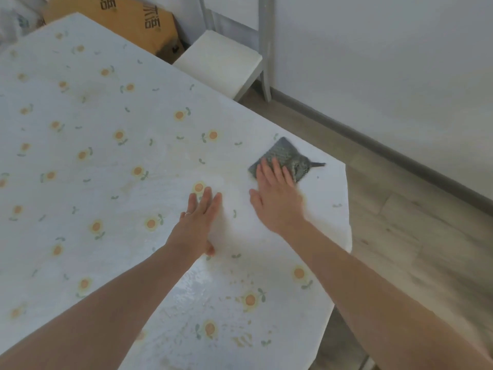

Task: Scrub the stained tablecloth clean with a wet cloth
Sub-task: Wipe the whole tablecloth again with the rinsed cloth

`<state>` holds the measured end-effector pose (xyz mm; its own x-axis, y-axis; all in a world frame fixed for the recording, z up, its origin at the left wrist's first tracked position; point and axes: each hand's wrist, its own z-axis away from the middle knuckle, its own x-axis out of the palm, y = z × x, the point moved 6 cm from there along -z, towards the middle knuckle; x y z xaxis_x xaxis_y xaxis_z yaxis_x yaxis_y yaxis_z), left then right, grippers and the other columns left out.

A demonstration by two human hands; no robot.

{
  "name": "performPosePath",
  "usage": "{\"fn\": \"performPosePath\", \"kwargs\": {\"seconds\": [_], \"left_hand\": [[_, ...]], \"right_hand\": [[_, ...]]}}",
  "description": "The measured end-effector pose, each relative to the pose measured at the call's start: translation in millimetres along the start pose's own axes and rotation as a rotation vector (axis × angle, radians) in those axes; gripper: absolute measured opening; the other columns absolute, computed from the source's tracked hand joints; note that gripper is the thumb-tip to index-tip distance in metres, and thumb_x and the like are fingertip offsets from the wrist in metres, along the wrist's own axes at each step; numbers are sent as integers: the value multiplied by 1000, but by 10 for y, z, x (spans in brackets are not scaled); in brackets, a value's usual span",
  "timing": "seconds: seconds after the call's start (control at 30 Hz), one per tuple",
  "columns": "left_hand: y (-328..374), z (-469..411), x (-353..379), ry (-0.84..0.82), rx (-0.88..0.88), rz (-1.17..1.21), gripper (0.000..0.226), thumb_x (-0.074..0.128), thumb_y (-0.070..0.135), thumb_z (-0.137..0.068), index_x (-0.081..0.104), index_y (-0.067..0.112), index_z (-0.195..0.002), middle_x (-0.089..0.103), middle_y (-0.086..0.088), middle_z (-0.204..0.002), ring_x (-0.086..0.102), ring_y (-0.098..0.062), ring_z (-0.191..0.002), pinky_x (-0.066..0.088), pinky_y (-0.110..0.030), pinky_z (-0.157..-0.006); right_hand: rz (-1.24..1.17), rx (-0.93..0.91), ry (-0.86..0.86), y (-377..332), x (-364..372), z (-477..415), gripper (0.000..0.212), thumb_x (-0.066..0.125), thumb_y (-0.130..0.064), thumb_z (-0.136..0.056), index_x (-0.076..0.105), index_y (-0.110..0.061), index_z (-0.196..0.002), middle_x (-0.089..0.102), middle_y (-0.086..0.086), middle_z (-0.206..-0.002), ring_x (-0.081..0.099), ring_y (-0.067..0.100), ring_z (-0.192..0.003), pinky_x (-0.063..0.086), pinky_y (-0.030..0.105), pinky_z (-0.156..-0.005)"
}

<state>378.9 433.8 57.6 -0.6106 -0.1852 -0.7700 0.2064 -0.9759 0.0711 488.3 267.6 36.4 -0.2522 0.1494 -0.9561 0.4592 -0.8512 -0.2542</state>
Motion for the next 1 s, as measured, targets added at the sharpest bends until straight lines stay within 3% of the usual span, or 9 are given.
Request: {"fn": "performPosePath", "kwargs": {"seconds": [0.1, 0.2, 0.27, 0.4, 0.5, 0.63, 0.73, 0.9, 1.0], "left_hand": [[18, 1, -5, 2, 7, 5, 133, 89, 18, -78, -13, 25, -164, -27, 2, -169, -17, -36, -157, 27, -56, -124], [30, -6, -40, 2, 6, -11, 130, 87, 17, -81, -13, 26, -164, -27, 2, -169, -16, -35, -157, 29, -56, -123], [28, 7, -48, -6, 14, -2, 134, 89, 21, -77, -13, 25, -164, -27, 2, -169, -17, -35, -157, 28, -55, -124], [-8, 18, -12, -10, 12, 4, 138, 92, 23, -73, -11, 27, -164, -26, 4, -169, -18, -34, -157, 28, -56, -123], [-18, -2, 0, 4, 19, -2, 138, 93, 22, -72, -10, 26, -164, -25, 3, -169, -17, -35, -157, 30, -58, -122], [-31, -38, 24, 7, 28, -16, 140, 94, 27, -71, -10, 25, -164, -24, 1, -170, -16, -38, -157, 33, -59, -120], [-43, -55, 41, 7, 48, -36, 141, 95, 29, -70, -10, 24, -164, -23, -1, -170, -15, -39, -157, 34, -59, -119], [-45, -79, 59, 49, 84, -84, 134, 92, 31, -74, -8, 24, -163, -20, -1, -170, -11, -40, -157, 40, -58, -116], [-53, -88, 75, 34, 106, -106, 131, 89, 35, -78, -10, 23, -162, -20, -2, -170, -11, -41, -157, 39, -57, -117]], "right_hand": [[-91, -392, -159, -814, 308, 937, 70, 28, -45, -101, 19, -6, -159, 14, 11, -167, 2, 28, -155, 4, 46, -126], [-119, -583, -240, -758, 365, 1240, 68, 30, -40, -98, 26, -8, -158, 21, 9, -165, 8, 25, -155, 12, 46, -125], [-47, -452, -136, -309, 243, 903, 63, 28, -37, -98, 33, -10, -156, 28, 7, -163, 16, 24, -153, 18, 45, -124], [-10, 69, -2, 653, -114, 382, 66, 14, -39, -99, 30, -10, -156, 25, 7, -165, 15, 24, -153, 11, 42, -125], [-58, 185, 38, 327, 54, 781, 69, 19, -42, -100, 23, -6, -158, 16, 9, -167, 6, 27, -155, 7, 45, -126], [-92, -258, -171, -879, 524, 1998, 74, 32, -50, -100, 17, -8, -160, 9, 7, -168, -3, 26, -155, 4, 43, -124], [-56, -490, -255, -754, 563, 2218, 69, 35, -46, -101, 19, -14, -160, 15, 2, -167, 8, 22, -155, 11, 40, -124], [-3, 266, -49, 655, 131, 1451, 69, 12, -43, -99, 12, -12, -160, 9, 3, -168, -2, 17, -155, 6, 41, -126], [-53, 455, 9, 329, 241, 1705, 74, 12, -44, -97, 7, -7, -160, 0, 7, -169, -8, 21, -155, -2, 39, -126]]}}
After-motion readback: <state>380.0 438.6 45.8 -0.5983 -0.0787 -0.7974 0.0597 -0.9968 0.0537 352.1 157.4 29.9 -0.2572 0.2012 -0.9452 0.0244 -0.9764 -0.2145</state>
